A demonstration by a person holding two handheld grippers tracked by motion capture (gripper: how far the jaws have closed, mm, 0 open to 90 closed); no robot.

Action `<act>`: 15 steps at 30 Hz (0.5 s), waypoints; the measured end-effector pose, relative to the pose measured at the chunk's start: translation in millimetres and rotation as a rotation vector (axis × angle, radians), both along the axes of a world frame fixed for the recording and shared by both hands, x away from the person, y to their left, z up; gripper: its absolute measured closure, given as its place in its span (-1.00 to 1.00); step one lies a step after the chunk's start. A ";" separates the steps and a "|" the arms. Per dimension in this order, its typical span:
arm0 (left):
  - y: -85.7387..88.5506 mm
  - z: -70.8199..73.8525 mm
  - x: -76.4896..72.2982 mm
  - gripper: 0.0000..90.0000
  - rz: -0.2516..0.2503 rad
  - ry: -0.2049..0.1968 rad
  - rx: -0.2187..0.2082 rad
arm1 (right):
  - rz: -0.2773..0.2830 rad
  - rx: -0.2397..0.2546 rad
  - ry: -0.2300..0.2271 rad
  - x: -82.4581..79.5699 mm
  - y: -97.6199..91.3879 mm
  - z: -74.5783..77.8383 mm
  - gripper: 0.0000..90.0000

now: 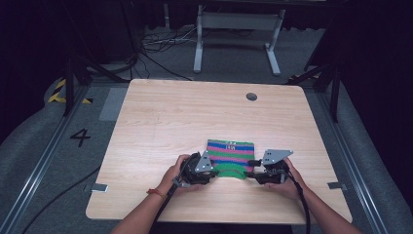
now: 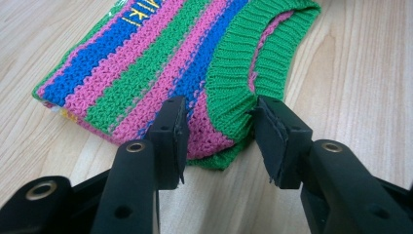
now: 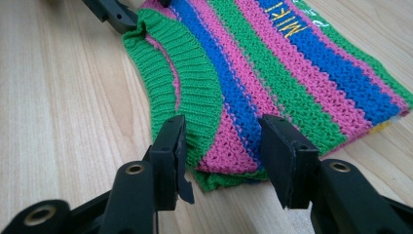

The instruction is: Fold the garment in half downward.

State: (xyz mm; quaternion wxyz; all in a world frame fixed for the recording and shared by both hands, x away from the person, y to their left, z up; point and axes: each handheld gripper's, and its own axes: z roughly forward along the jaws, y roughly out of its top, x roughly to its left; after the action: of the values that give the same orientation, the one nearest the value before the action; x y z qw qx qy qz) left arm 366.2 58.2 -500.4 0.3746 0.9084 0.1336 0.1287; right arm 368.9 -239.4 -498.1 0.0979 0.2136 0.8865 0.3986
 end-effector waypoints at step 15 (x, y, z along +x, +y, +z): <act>3.4 12.2 -1.0 -0.32 0.072 0.000 -0.002 | -0.054 -0.012 -0.018 -4.6 -7.4 12.2 -0.33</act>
State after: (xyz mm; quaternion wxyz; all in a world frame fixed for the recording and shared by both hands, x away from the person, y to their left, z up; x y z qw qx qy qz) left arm 365.1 61.7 -488.1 0.3707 0.9026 0.1662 0.1421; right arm 364.2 -246.8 -486.0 0.1179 0.2335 0.8819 0.3923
